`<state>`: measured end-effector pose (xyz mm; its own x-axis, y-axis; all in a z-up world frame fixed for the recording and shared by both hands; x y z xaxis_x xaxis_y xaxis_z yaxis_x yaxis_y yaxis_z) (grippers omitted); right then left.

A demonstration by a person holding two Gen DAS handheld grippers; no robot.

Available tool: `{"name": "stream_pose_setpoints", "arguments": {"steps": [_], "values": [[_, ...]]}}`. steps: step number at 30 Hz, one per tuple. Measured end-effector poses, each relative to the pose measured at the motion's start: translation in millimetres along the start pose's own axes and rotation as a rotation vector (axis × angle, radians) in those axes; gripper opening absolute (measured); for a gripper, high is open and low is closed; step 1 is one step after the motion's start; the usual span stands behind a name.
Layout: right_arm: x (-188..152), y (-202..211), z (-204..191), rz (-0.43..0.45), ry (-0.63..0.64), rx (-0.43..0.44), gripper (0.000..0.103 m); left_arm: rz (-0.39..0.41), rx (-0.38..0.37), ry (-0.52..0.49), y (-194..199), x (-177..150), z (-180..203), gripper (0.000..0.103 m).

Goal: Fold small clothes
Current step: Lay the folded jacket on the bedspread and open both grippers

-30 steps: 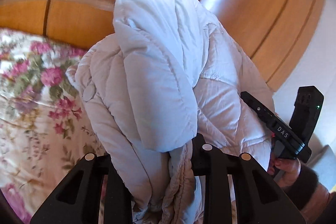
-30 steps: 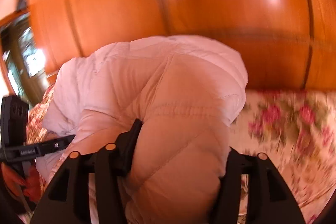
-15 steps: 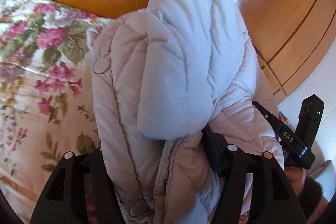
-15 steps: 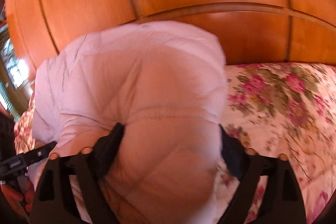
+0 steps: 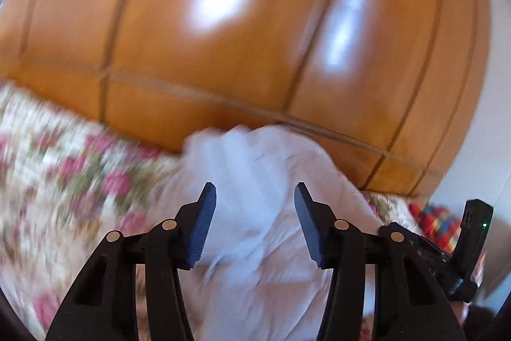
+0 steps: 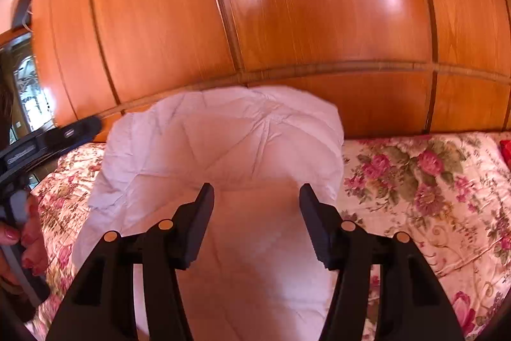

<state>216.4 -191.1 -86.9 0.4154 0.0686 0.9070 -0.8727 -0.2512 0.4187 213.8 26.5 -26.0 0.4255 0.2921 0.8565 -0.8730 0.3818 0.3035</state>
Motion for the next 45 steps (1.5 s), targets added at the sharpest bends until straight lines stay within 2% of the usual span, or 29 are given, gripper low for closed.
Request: {"name": "stream_pose_setpoints", "arguments": {"steps": [1, 3, 5, 7, 9, 11, 14, 16, 19, 21, 22, 24, 26, 27, 30, 32, 33, 34, 36, 38, 41, 45], "values": [[-2.3, -4.7, -1.6, -0.015, 0.001, -0.006, 0.056, -0.021, -0.003, -0.04, -12.0, 2.3, 10.2, 0.05], [-3.8, -18.5, -9.7, -0.052, 0.046, -0.031, 0.058, -0.042, 0.042, -0.113, -35.7, 5.1, 29.2, 0.05], [-8.8, -26.8, -19.1, -0.077, 0.115, -0.057, 0.059, -0.093, 0.09, -0.158, -65.7, 6.3, 30.2, 0.05], [-15.7, -32.5, -28.3, -0.074, 0.161, -0.052, 0.06, -0.155, 0.179, -0.151, -97.1, 1.2, 7.8, 0.047], [-22.9, -38.5, -35.7, -0.064, 0.192, -0.06, 0.06, -0.182, 0.214, -0.124, -120.1, -7.2, -19.0, 0.043], [-27.2, -42.0, -36.9, -0.044, 0.181, -0.056, 0.06, -0.196, 0.227, -0.097, -130.2, -19.2, -41.4, 0.043], [-37.3, -47.7, -34.0, -0.018, 0.175, -0.066, 0.06, -0.197, 0.199, -0.072, -136.2, -30.3, -58.2, 0.043], [-36.1, -47.3, -36.5, -0.028, 0.182, -0.075, 0.06, -0.19, 0.183, -0.058, -137.7, -34.0, -61.4, 0.043], [-33.1, -43.9, -37.3, -0.048, 0.195, -0.086, 0.061, -0.169, 0.213, -0.105, -140.1, -41.2, -57.2, 0.043], [-31.4, -35.5, -37.5, -0.05, 0.183, -0.1, 0.07, -0.15, 0.225, -0.117, -135.5, -43.1, -53.4, 0.043], [-30.3, -27.0, -36.9, -0.038, 0.161, -0.109, 0.082, -0.139, 0.225, -0.117, -128.5, -42.4, -49.4, 0.044], [-30.9, -1.3, -36.2, 0.012, 0.105, -0.101, 0.086, -0.127, 0.217, -0.112, -112.2, -41.6, -43.0, 0.054], [-34.5, 20.7, -38.4, 0.023, 0.075, -0.106, 0.088, -0.108, 0.255, -0.103, -89.9, -43.5, -40.1, 0.097], [-37.7, 26.6, -39.9, 0.013, 0.069, -0.109, 0.088, -0.105, 0.273, -0.091, -75.0, -46.7, -39.2, 0.098], [-52.0, 37.8, -44.9, -0.043, 0.069, -0.137, 0.089, -0.061, 0.186, -0.057, -38.4, -62.3, -33.0, 0.098], [-65.1, 33.9, -47.7, -0.115, 0.089, -0.174, 0.091, -0.097, 0.186, -0.092, -26.3, -81.6, -26.4, 0.098], [-76.0, 26.5, -48.7, -0.179, 0.106, -0.186, 0.091, -0.12, 0.191, -0.104, -25.9, -89.8, -25.4, 0.098], [-80.9, 24.5, -47.6, -0.195, 0.104, -0.186, 0.091, -0.143, 0.204, -0.119, -25.9, -100.4, -25.5, 0.098], [-85.0, 29.9, -43.5, -0.196, 0.058, -0.17, 0.092, -0.175, 0.223, -0.116, -27.6, -116.2, -32.3, 0.098], [-87.2, 42.2, -42.2, -0.19, 0.011, -0.167, 0.094, -0.22, 0.21, -0.054, -27.2, -120.7, -43.1, 0.098], [-86.3, 65.4, -46.3, -0.156, -0.016, -0.181, 0.099, -0.228, 0.228, 0.001, -13.6, -119.2, -51.1, 0.098], [-86.0, 93.4, -60.7, -0.131, -0.02, -0.168, 0.101, -0.191, 0.24, 0.003, 18.9, -124.1, -49.5, 0.098]]}}
Point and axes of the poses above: each gripper's, at about its wrist camera, not at the fingertips, and y roughly against the way its jaws point, z to its right, x to its top, the point moved 3 cm from there along -y, roughly the way its jaws point, and after that the axes turned 9 degrees about y, right-handed, at the moved point
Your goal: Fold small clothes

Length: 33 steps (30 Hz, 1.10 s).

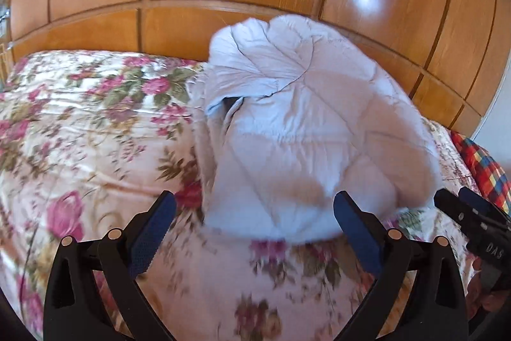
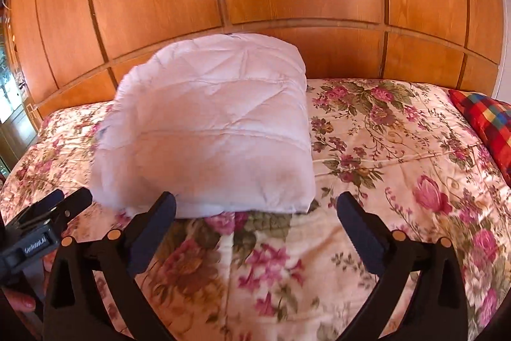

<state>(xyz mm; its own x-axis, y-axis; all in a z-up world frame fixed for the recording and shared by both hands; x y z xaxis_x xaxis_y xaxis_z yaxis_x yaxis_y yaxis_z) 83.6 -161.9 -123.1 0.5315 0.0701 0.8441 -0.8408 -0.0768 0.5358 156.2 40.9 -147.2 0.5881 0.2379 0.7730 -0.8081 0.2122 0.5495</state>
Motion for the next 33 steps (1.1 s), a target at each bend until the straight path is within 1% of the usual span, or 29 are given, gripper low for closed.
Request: {"name": "stream_pose_setpoints", "arguments": {"steps": [6, 8, 10, 13, 15, 17, 21, 27, 29, 33], "values": [[-9.4, 38.6, -14.5, 0.018, 0.018, -0.004, 0.101, 0.094, 0.009, 0.045, 55.3, -21.0, -2.0, 0.099], [-13.5, 48.4, -16.9, 0.026, 0.023, -0.015, 0.101, 0.118, 0.037, 0.045, 71.1, -23.5, -2.7, 0.099], [-19.7, 59.1, -19.5, 0.032, 0.034, -0.028, 0.101, 0.131, 0.068, 0.036, 84.3, -25.9, -3.0, 0.099], [-26.9, 67.4, -20.4, 0.029, 0.037, -0.036, 0.101, 0.135, 0.079, 0.035, 103.2, -31.7, -2.2, 0.099], [-30.8, 72.4, -20.4, 0.032, 0.034, -0.047, 0.101, 0.139, 0.095, 0.038, 111.6, -35.1, -2.1, 0.099], [-32.4, 75.1, -21.6, 0.029, 0.034, -0.054, 0.101, 0.149, 0.128, 0.04, 120.0, -39.5, -2.0, 0.099], [-34.1, 84.8, -28.0, 0.035, 0.047, -0.059, 0.101, 0.15, 0.192, 0.009, 128.8, -46.7, 1.0, 0.099], [-34.5, 98.9, -29.0, 0.043, 0.03, -0.086, 0.101, 0.144, 0.193, -0.001, 139.4, -53.6, 4.2, 0.099], [-34.2, 103.9, -27.1, 0.05, 0.022, -0.096, 0.101, 0.144, 0.204, -0.01, 141.1, -51.9, 5.9, 0.099], [-33.7, 112.7, -23.6, 0.055, 0.015, -0.118, 0.101, 0.138, 0.209, 0.022, 145.7, -47.7, 4.2, 0.099]]}}
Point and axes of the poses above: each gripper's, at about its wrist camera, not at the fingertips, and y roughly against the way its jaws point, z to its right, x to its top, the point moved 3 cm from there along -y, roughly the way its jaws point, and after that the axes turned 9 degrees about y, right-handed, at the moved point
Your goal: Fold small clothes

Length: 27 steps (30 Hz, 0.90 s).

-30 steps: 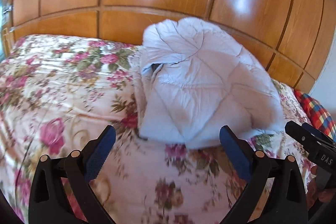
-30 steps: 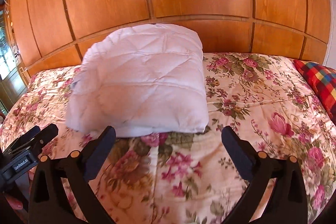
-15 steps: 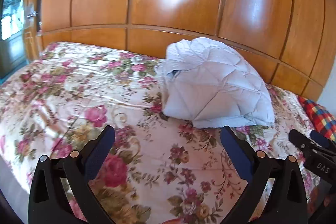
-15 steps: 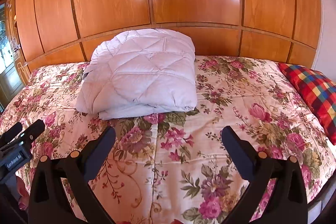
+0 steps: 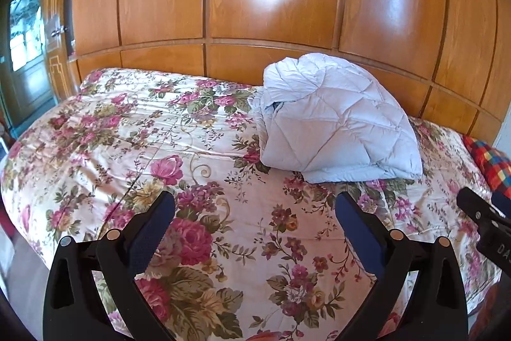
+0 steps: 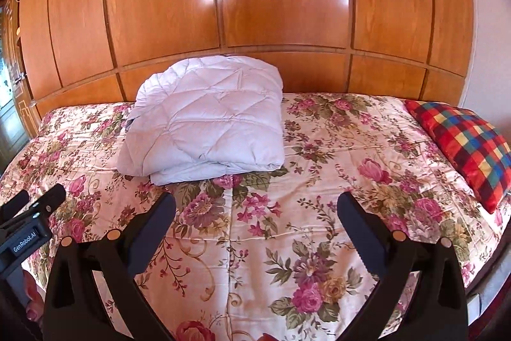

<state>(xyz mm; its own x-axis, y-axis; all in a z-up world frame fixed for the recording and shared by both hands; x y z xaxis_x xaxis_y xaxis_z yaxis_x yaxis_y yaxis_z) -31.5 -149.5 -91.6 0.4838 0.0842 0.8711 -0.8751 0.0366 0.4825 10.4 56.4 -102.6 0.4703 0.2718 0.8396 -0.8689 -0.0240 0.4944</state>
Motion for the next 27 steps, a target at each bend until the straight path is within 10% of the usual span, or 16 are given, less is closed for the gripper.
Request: {"name": "stream_pose_setpoints", "arguments": {"steps": [27], "values": [[5.2, 9.5, -7.5, 0.034, 0.028, 0.007, 0.101, 0.056, 0.001, -0.049, 22.4, 5.1, 11.2, 0.099]]}}
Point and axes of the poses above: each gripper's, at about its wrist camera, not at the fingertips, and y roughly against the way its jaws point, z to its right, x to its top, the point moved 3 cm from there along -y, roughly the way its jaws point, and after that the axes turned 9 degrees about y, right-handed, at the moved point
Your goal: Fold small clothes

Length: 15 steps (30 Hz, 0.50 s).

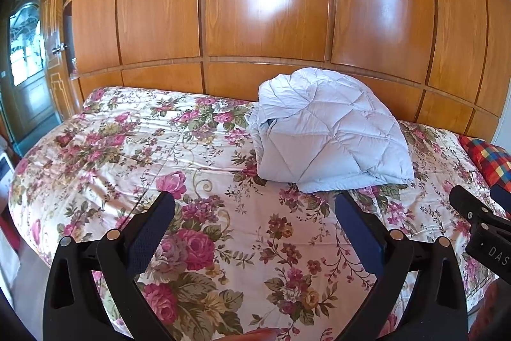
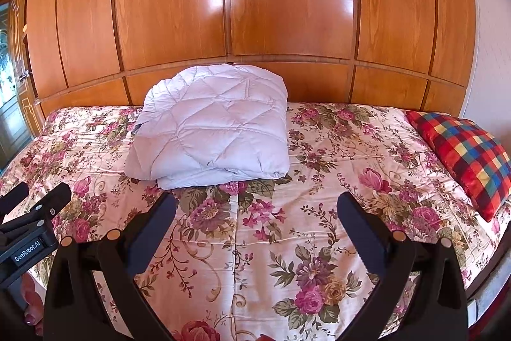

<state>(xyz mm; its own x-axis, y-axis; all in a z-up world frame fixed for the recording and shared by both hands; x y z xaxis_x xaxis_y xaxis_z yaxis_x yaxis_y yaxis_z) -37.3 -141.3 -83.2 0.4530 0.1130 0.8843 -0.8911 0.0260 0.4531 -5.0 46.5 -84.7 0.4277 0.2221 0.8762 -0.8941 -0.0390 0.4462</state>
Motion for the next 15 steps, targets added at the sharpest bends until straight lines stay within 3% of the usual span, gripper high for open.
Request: {"name": "stream_pose_setpoints", "arguments": {"steps": [15], "values": [[-0.9, -2.0, -1.6, -0.011, -0.001, 0.008, 0.101, -0.024, 0.009, 0.013, -3.8, -1.6, -1.3, 0.099]]}}
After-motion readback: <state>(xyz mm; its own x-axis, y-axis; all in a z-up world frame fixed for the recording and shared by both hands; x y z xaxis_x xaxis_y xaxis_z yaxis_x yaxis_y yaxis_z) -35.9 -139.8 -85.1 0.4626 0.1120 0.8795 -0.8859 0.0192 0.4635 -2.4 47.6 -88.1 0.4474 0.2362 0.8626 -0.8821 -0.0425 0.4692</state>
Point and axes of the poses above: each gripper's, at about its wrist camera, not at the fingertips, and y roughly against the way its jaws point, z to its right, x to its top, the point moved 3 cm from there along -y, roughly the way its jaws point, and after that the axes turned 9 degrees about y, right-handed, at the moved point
